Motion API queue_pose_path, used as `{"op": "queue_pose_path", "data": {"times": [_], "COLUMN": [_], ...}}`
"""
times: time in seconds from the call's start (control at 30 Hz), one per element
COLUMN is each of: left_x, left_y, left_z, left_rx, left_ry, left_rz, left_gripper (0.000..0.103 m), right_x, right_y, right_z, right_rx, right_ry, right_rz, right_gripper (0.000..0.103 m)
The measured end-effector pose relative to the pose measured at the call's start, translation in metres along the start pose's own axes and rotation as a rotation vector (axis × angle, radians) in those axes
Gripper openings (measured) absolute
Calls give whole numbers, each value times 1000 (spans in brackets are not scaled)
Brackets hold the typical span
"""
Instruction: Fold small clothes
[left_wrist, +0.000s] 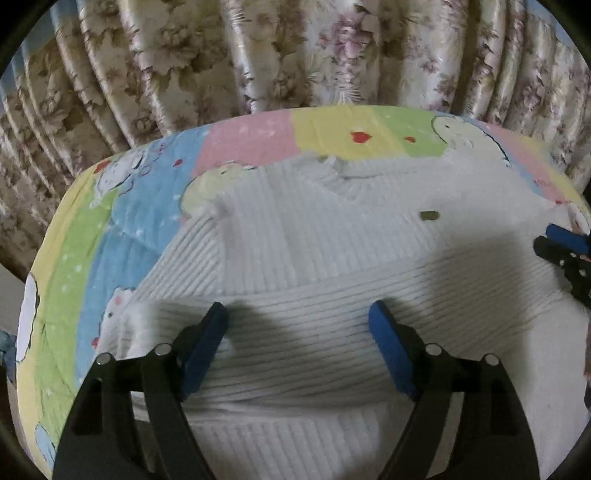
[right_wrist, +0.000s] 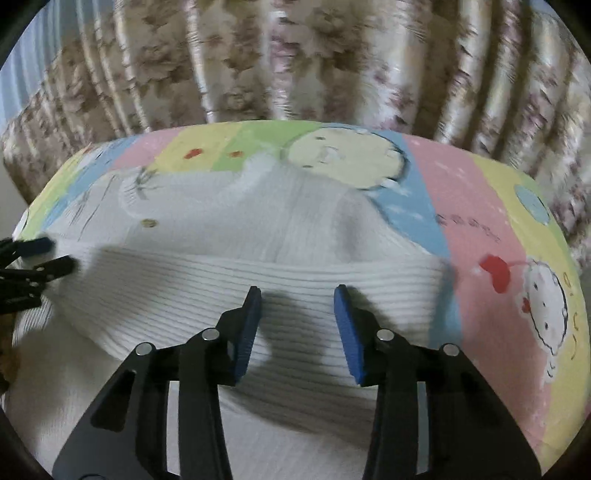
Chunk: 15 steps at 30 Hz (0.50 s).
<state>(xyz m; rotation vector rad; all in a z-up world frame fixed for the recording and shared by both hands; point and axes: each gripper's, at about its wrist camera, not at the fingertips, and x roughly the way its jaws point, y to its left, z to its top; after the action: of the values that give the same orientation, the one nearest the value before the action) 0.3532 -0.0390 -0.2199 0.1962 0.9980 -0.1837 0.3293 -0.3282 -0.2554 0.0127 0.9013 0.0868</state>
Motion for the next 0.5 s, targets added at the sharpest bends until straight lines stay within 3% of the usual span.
{"op": "queue_pose_path", "data": {"times": [0.07,0.1,0.2,0.27,0.4,0.5], "left_x": [-2,-2,-3,-6,-17,-21], "left_y": [18,29,51,54,51,53], "left_z": [-5,-7,-11,-13,-16,-26], "left_rx": [-10,-29,-52,-56,-49,-66], "left_ry": [6,15,30,31,22,45], "left_rz": [27,27,46,56,92,52], "left_gripper": [83,89,89,89,89,89], "right_x": [-2,-3,-10,-20,-49,-48], "right_y": [-18,-28,-34,-26,-1,18], "right_z": [-3,-4,-6,-7,-18,-29], "right_rx": [33,57,80,66,36,-18], "right_ry": [-7,-6,-13,-27,-59,-19], "right_rz": [-25,-22,-6,-10,63,80], "right_gripper": [31,31,31,33,42,43]}}
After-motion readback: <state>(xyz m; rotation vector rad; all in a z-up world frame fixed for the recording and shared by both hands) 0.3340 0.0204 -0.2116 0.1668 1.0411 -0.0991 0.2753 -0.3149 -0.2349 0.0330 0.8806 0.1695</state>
